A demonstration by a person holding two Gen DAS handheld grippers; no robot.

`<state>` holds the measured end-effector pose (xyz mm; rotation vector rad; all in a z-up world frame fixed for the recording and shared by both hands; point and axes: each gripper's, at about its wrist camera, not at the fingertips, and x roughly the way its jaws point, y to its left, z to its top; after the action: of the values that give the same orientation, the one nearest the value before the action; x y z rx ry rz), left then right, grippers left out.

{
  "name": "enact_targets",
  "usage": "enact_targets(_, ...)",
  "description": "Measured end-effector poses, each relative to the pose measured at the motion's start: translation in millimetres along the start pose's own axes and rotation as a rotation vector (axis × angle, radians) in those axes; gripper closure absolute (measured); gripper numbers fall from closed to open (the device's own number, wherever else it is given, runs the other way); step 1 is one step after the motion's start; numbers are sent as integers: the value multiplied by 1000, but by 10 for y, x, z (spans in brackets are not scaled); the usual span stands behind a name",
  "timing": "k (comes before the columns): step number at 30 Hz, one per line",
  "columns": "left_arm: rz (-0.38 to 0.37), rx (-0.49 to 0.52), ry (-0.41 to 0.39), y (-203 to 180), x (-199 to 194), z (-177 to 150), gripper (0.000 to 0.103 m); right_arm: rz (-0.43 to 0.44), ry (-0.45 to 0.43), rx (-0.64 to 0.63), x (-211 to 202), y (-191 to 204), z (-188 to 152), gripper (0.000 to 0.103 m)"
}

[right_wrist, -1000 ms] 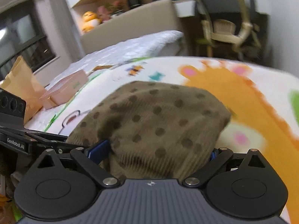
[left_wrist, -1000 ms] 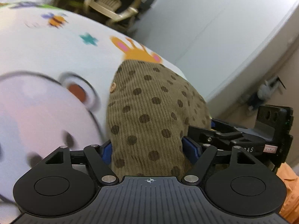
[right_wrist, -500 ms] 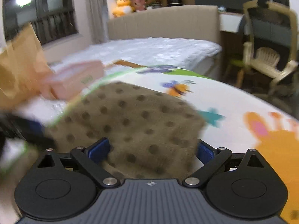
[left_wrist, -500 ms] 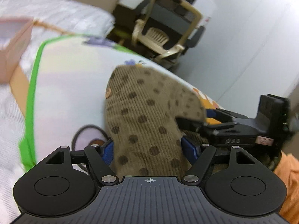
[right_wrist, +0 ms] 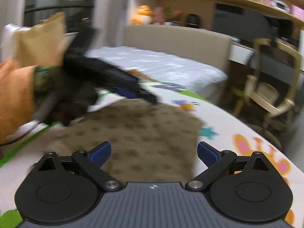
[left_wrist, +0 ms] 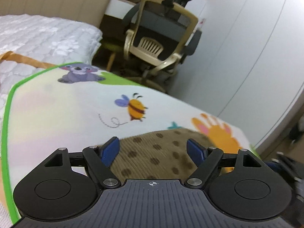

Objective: Fold clothes

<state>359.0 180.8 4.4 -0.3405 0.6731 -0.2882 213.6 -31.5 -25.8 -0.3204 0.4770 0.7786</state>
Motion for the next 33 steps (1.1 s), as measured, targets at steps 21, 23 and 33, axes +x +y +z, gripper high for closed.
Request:
enact_targets(21,209,361,42,-993,-808,-1405,9,-190,80,-213,227,287,-406,0)
enact_targets(23,261,345,18,-964,-788,-1369,9,-217,58,-198,270,265,-342,0)
enact_targets(33,272,194,-45,-1014,-997,-1516,9,-137,35,5,86,62,-458,0)
